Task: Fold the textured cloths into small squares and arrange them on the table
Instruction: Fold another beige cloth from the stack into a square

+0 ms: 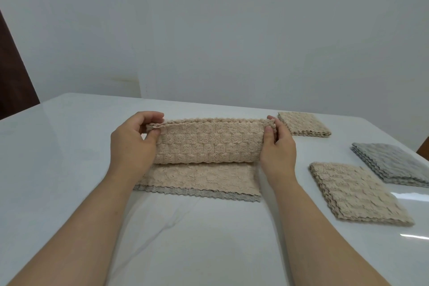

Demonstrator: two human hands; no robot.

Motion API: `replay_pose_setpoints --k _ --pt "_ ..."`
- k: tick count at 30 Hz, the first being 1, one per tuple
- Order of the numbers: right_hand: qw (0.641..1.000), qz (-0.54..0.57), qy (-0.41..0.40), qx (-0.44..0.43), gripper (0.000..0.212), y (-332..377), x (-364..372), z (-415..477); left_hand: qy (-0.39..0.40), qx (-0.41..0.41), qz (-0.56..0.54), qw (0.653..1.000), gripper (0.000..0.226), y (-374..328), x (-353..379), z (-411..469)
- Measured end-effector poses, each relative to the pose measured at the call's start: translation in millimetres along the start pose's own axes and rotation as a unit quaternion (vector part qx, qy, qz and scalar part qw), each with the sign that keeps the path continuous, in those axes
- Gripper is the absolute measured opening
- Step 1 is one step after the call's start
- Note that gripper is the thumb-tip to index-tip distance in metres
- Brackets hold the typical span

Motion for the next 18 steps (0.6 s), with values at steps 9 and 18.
replay_pose_setpoints --k 9,18 --pt "1.0 0.009 -0.014 0.007 0.015 -3.9 -2.1 1.9 -0.042 -0.003 0.079 0.996 0.023 2.2 -8.2 0.8" --pt "1.0 0.002 -0.024 -0.001 0.029 0.9 -2.9 -0.2 -0.059 -0.057 0.076 0.994 0.005 12.4 -11.9 0.4"
Point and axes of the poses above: each hand's wrist, its own z-axis towards the middle knuckle, its own x-axis out of the palm, y = z × x, the point moved 7 cm from there along z, towards the middle knuckle, and after that the axes turned 7 degrees about x, right-handed, at the moved point
